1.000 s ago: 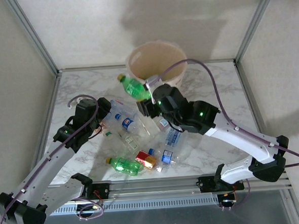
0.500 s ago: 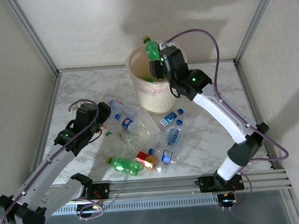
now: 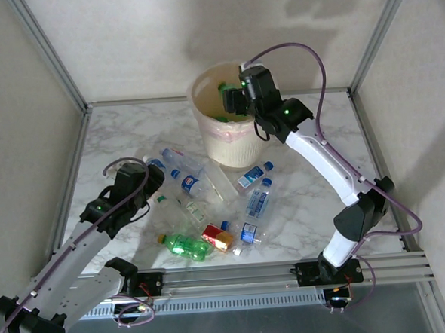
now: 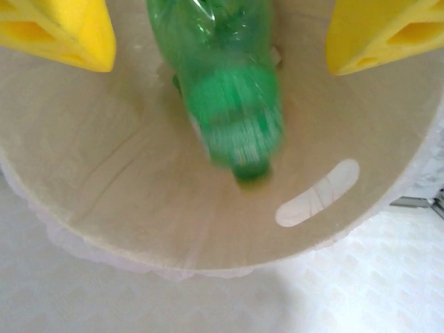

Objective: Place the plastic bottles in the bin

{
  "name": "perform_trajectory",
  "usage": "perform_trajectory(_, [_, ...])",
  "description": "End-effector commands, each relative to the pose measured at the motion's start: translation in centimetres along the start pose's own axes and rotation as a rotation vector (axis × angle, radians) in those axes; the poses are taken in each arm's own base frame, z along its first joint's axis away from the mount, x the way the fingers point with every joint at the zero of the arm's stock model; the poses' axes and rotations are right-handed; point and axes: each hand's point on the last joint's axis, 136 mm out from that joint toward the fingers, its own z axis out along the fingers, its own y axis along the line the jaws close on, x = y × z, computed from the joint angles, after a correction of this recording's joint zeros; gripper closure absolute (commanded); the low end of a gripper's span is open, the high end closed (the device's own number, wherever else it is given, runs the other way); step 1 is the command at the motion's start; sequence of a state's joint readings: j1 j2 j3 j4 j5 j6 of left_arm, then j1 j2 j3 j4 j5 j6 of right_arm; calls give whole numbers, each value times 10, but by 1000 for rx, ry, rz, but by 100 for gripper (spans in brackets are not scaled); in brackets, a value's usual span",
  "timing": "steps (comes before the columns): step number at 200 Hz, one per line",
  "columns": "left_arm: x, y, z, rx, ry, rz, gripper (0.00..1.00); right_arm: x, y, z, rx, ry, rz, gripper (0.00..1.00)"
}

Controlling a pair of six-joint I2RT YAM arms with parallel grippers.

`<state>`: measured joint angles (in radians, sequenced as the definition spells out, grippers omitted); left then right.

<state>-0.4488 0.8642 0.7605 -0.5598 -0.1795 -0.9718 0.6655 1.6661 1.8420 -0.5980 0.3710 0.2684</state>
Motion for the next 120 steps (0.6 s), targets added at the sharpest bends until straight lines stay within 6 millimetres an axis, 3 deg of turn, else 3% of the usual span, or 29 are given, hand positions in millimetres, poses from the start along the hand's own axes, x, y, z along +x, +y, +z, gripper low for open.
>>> perform_trajectory(1, [12,15,-1,-49,26,-1,26,-25,0,-24,-32,-64,28,14])
perform_trajectory(39, [22,18,-3,-75,43,28,23,-27,7,-50,-82,-86,33,11])
perform_trajectory(67, [20,29,0,-114,15,19,21,-8,52,-86,-192,-92,-36,12])
perform_trajectory(91, [16,37,11,-161,-1,1,19,20,82,-109,-253,-64,-82,13])
perform_trajectory(120, [0,50,28,-225,-48,-21,18,72,102,-120,-292,10,-91,13])
